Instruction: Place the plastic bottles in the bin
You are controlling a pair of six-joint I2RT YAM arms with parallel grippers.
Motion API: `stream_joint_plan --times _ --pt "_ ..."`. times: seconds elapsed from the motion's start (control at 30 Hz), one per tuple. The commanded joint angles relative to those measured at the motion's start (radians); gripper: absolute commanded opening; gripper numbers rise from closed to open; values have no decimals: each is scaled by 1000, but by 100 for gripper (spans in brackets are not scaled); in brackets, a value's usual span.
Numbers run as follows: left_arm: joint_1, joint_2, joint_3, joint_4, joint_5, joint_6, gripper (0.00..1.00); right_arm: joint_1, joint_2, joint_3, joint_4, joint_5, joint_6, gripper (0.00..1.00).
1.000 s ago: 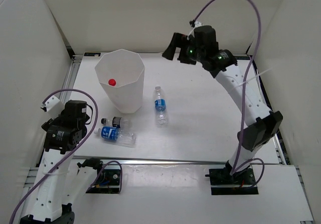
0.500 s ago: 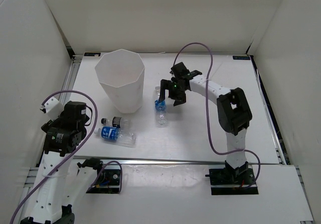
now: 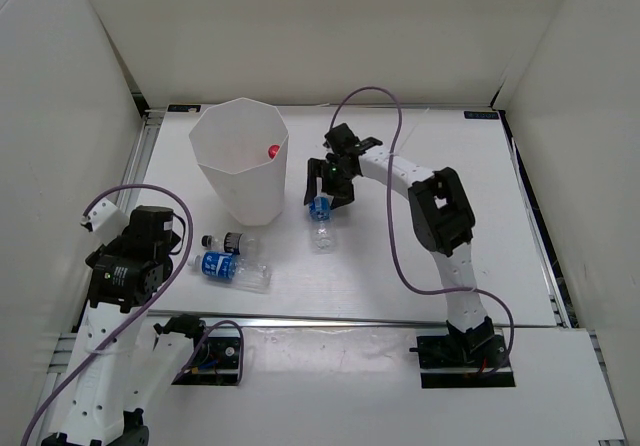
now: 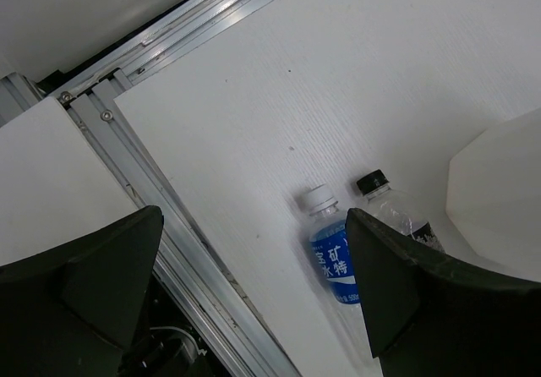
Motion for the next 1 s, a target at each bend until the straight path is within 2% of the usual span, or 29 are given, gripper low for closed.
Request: stream_joint_plan --times 0.0,0.1,0.17,0.27,0.3,0.4,0.5,0.53,0.57,0.67,0.83,0.97 --pt "5 2 -4 -11 -8 -18 100 -11 71 83 -101 -44 -3 85" --pt "5 2 -4 -11 -8 -18 100 -11 54 56 -101 -29 -3 75" --pt "5 2 -4 -11 -8 -18 100 -22 16 46 -124 52 10 60" --pt "5 -7 -4 -11 -8 -18 100 -68 -70 23 -154 108 32 49" --pt "5 -7 -4 -11 -8 -18 100 -82 -98 23 -164 154 44 41" --pt "5 -17 -4 -11 -8 -27 100 -137 -224 49 -173 172 67 27" --pt "5 -26 -4 -11 -8 -27 100 -168 -304 195 -173 99 121 21" --pt "5 -26 -4 -11 -17 -27 100 -168 -304 251 -173 84 130 21" --pt "5 -26 -4 -11 -17 -27 100 -168 -304 375 -173 71 159 20" --pt "5 -26 -4 -11 -17 -27 100 -158 -304 549 -98 16 213 18" --pt "5 -17 -4 0 -8 -18 100 -139 -279 604 187 -65 315 21" --pt "5 -7 -4 0 -8 -9 100 -96 -197 698 286 -110 372 21"
